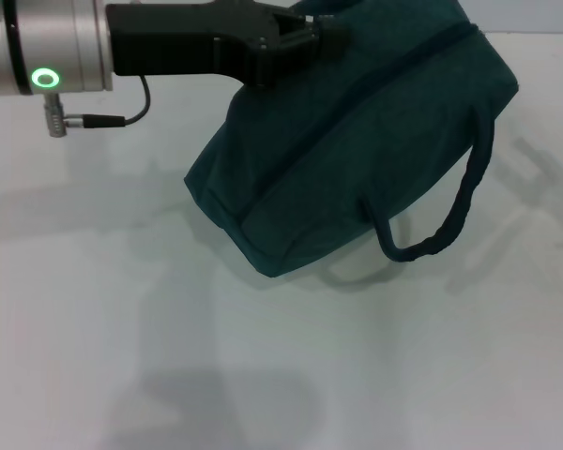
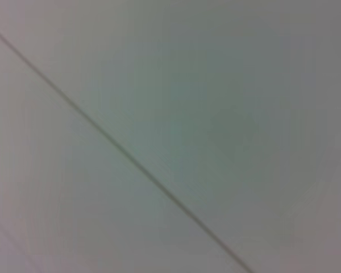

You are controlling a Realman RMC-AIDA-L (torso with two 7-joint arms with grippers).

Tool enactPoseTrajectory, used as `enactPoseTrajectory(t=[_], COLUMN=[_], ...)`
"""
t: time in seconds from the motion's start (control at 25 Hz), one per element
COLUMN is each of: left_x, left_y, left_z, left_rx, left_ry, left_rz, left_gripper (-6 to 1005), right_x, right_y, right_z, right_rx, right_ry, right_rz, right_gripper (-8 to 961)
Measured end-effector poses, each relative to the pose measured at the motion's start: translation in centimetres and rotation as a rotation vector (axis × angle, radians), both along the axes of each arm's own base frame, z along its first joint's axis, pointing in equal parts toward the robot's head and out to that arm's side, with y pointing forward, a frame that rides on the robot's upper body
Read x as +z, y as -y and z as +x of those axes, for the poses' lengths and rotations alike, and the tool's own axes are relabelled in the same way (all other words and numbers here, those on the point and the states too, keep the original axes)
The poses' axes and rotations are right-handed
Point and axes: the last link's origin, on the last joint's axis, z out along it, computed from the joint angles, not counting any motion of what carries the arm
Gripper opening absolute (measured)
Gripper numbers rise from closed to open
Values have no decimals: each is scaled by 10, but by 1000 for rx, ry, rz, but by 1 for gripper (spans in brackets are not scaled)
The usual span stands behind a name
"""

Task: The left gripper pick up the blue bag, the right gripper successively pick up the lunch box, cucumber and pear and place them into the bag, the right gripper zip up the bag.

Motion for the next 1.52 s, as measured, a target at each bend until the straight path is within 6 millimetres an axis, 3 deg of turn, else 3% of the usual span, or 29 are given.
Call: enactPoseTrajectory(t=[0.44, 0.68, 0.92, 1.16, 1.36, 1.48, 1.52], left_x=[-32, -48, -55, -52, -37, -31, -27], left_y=[-23, -40, -41, -38, -37, -35, -35], left_z=[7, -16, -29, -36, -41, -41, -42], left_rx=[33, 118, 142, 168, 196, 197, 194], left_ry=[23, -23, -29, 14, 114, 147, 165], left_rz=[-67, 20, 44, 56, 102, 119, 124], left_gripper=[55, 55, 55, 236, 461, 675, 694], right_x=[7, 7, 6, 4, -1, -2, -2], right_y=[2, 3, 4, 3, 5, 8, 9], right_z=[7, 8, 8, 5, -4, -12, -15], right_rx=[-31, -31, -33, -19, 56, 120, 155], right_ry=[-9, -14, -16, -13, 33, 64, 77], right_rz=[33, 36, 36, 30, 8, 25, 44], right_gripper=[811, 810, 810, 810, 809, 809, 809])
